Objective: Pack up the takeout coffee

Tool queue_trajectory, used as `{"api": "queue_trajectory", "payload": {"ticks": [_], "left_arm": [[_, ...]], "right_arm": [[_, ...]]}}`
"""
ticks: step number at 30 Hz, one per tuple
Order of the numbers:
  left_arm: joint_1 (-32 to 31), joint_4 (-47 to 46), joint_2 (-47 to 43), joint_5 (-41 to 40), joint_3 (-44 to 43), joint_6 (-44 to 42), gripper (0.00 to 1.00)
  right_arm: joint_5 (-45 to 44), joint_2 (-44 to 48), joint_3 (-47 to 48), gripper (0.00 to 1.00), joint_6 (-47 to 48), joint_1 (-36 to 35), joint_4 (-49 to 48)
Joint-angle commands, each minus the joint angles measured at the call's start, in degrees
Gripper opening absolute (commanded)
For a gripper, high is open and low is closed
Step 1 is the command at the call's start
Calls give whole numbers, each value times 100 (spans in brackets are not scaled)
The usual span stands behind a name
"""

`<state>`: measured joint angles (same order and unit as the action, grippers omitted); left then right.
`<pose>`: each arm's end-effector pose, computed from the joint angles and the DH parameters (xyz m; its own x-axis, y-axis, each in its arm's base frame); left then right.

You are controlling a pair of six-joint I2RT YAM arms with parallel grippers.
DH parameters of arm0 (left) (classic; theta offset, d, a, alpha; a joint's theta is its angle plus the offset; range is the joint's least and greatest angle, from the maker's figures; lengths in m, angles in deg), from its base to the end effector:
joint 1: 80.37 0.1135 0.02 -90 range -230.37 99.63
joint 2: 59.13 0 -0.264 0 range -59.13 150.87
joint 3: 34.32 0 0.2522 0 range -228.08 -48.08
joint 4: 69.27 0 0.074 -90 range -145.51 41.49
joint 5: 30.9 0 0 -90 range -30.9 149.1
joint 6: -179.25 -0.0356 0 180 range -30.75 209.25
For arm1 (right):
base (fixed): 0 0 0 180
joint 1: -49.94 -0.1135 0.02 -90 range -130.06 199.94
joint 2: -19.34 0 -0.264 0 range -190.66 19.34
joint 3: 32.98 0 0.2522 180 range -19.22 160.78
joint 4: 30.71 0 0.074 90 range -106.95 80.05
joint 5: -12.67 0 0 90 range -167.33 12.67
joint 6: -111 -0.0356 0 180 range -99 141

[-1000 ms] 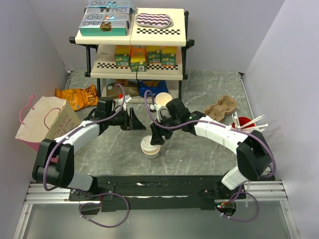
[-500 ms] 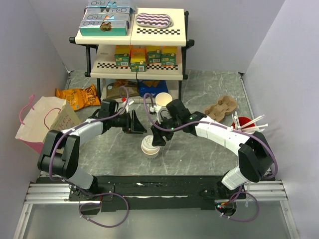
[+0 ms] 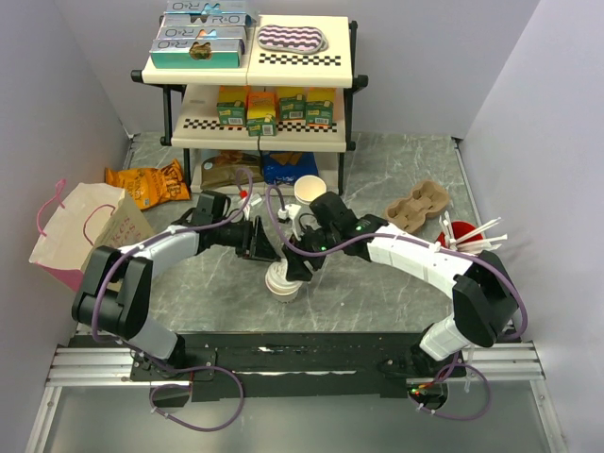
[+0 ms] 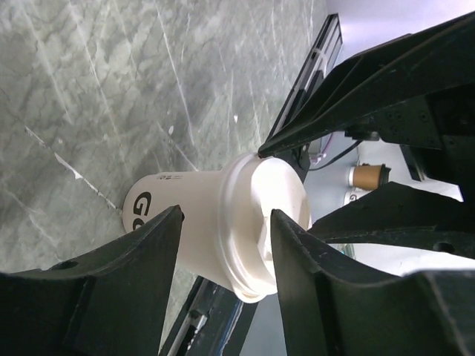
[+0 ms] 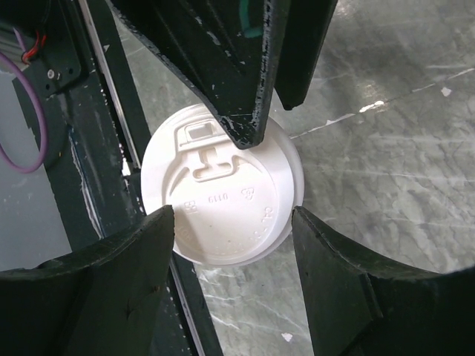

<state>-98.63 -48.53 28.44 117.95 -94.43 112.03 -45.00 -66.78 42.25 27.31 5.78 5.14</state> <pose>0.2698 -0.1211 0.1921 -0.9252 0.0944 -0.3675 0.3748 0.3786 -0.8463 0.2171 0.2374 0.2535 -0.4257 -0.5428 -0.7240 -0.9039 0.2930 0.3118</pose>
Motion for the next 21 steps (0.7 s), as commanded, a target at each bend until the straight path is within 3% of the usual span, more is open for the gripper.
{"api": "queue_trajectory", "payload": {"ticks": [1, 21], "left_arm": [[-11, 224, -266, 144, -164, -336, 56], [15, 330, -328, -13, -164, -310, 56]], "right_arm": [[-105, 272, 31, 71, 204, -154, 103], [-368, 184, 365, 71, 661, -488, 217]]}}
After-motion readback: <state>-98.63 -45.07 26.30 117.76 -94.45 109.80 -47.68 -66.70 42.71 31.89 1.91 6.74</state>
